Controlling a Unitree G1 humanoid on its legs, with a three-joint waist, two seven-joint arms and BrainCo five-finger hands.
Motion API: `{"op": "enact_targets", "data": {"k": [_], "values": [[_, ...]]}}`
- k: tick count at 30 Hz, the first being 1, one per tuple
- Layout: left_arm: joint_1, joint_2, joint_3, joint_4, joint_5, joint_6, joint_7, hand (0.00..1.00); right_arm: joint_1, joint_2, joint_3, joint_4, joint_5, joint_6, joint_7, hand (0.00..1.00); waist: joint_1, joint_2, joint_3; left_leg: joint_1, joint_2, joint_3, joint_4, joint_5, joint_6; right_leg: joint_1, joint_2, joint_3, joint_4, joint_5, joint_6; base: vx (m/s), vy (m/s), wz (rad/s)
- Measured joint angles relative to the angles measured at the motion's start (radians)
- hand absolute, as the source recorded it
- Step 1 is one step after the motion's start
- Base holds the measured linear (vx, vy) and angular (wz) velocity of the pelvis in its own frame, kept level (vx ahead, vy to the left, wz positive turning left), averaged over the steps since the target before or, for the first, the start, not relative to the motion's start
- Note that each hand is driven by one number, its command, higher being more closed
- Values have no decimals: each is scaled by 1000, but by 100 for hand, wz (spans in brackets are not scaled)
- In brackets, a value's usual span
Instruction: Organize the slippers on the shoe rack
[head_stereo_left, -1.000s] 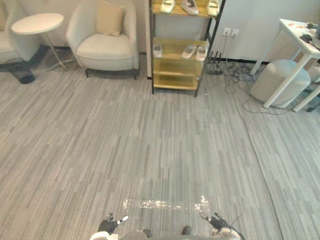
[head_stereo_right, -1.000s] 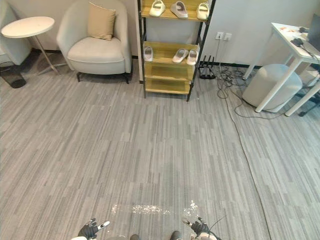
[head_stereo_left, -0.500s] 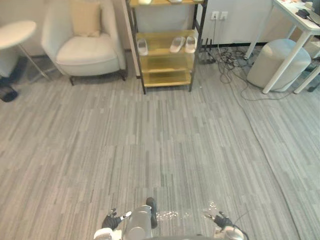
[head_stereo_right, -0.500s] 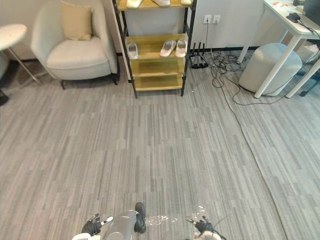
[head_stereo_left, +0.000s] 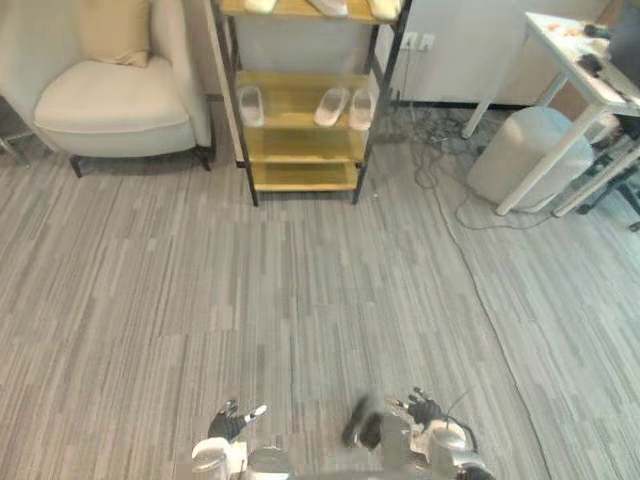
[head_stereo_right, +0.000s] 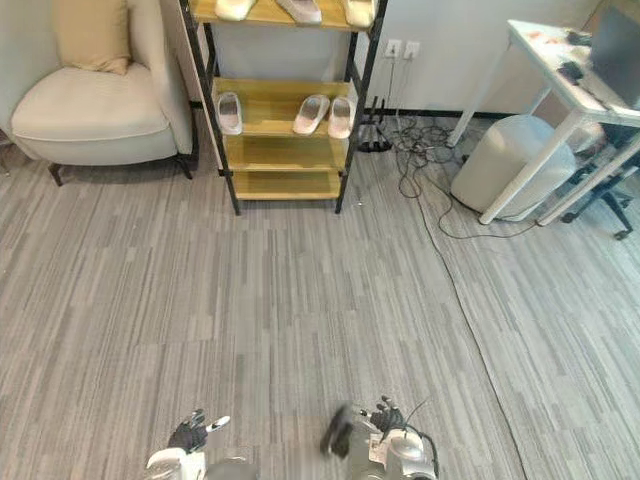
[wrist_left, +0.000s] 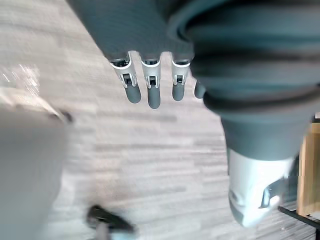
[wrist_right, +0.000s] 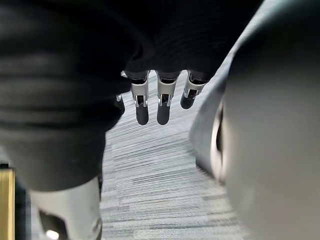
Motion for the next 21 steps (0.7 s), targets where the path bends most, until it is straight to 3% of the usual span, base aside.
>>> {"op": "enact_targets", "data": {"k": [1,3,5,6,8,9,11,12,13,14,15,16,17,18,20,21], "values": [[-10,-22,14,11,-1,1,2,0,-10,-16,0,0,0,0,0,0,-9,38,-3,4,41,-35,16,-4,-7,-14,21,-24,78,-66,-11,602,-322,66],[-8,-50,17,10,1,-5,2,0,-13,-28,-11,-2,0,-7,-1,0,-15,84,-19,-93,122,-94,201,23,-7,-1,57,-86,115,-152,-37,652,-329,40],[-14,-51,28,10,4,-3,-1,0,-7,-28,-8,4,1,-7,-1,0,-15,97,-13,-213,195,-98,477,145,4,68,92,-110,91,-193,-63,561,-257,24],[-16,-47,28,8,10,-3,-2,0,2,-27,-8,5,2,-7,-1,0,-12,98,-8,-262,240,-66,620,141,3,129,110,-119,57,-209,-68,614,-257,18],[-19,-31,33,3,20,-15,-7,0,7,-21,-9,5,5,-8,-2,0,-12,87,10,-342,264,-8,785,99,21,250,123,-127,-12,-243,-73,467,-163,33],[-28,-20,35,-3,20,-18,-9,0,15,-17,-9,10,12,-8,-3,0,-12,70,17,-406,248,15,811,82,33,305,119,-130,-44,-257,-63,406,-103,42],[-29,-16,37,-31,19,-21,-14,0,4,-14,-8,12,20,-7,-5,0,3,61,24,-515,198,62,717,55,46,366,107,-148,-80,-272,-44,432,-42,16],[-32,-16,37,-42,19,-21,-14,0,-8,-12,-9,12,23,-7,-9,0,10,56,27,-547,168,82,630,49,46,378,97,-150,-84,-271,-35,412,81,-1],[-45,-17,37,-48,19,-20,-14,0,-26,-8,-11,12,40,-8,-15,0,15,44,34,-579,101,109,430,68,50,400,72,-153,-91,-281,-16,436,161,3],[-51,-20,37,-51,19,-20,-15,0,-36,-6,-12,12,40,-10,-20,0,22,39,38,-587,48,114,255,130,49,424,55,-157,-101,-293,9,553,242,7],[-49,-27,39,-51,19,-20,-14,0,-38,-7,-13,12,41,-12,-23,0,33,44,35,-576,5,102,37,267,48,462,50,-159,-117,-312,46,584,266,-8],[-41,-31,46,-51,16,-21,-14,0,-34,3,-7,15,40,-12,-27,0,54,37,28,-547,-25,86,-8,412,123,507,49,-140,-139,-331,81,488,216,4],[-47,-20,50,-50,17,-20,-13,0,-38,22,-7,14,41,-13,-27,0,50,6,28,-548,-50,88,-2,392,111,518,28,-147,-151,-332,81,502,167,15],[-53,-13,69,-52,15,-20,-14,0,-46,43,-8,10,39,-17,-27,0,46,-25,26,-562,-67,85,37,364,136,527,10,-149,-152,-325,74,494,126,43],[-63,-13,97,-47,5,-17,-15,0,-49,61,-7,9,38,-19,-26,0,48,-37,26,-580,-60,73,176,257,151,554,-3,-146,-102,-297,106,490,138,23],[-61,-14,103,-42,2,-17,-13,0,-48,66,-4,11,36,-19,-24,0,52,-34,26,-556,-47,74,224,195,150,537,-26,-137,26,-307,125,355,143,-7]]}}
